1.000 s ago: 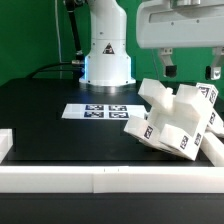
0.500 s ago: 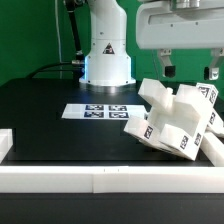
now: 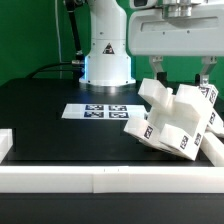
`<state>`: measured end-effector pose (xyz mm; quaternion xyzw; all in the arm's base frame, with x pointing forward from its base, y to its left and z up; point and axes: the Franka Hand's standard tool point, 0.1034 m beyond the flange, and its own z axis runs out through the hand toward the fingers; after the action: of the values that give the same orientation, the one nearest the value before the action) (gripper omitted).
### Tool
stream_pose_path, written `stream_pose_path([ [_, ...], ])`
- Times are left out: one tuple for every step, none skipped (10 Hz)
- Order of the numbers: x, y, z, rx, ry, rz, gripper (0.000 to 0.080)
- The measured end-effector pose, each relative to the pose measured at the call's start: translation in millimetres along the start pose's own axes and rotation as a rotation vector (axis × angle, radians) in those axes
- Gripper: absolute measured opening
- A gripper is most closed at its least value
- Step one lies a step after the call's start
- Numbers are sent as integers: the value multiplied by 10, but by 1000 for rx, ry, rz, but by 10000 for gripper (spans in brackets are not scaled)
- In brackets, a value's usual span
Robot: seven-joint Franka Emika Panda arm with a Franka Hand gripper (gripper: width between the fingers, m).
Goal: Assemble chair
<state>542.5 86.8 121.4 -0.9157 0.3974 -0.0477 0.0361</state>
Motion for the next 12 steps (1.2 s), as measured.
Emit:
stream_pose_path([
  [24, 12, 32, -4, 4, -4, 649],
  [47, 21, 56, -8, 5, -13, 649],
  [71, 35, 75, -11, 6, -25, 649],
  [87, 48, 92, -14, 7, -30, 649],
  [106, 54, 117, -16, 11, -30, 649],
  [133, 58, 144, -18, 16, -37, 649],
  [155, 47, 158, -19, 19, -40, 649],
  [193, 43, 176, -21, 23, -47, 649],
  [267, 33, 201, -23, 29, -59, 649],
  [325, 31, 218, -24, 35, -71, 649],
  [399, 27, 221, -22, 42, -85, 649],
  [469, 21, 225, -20, 50, -93, 649],
])
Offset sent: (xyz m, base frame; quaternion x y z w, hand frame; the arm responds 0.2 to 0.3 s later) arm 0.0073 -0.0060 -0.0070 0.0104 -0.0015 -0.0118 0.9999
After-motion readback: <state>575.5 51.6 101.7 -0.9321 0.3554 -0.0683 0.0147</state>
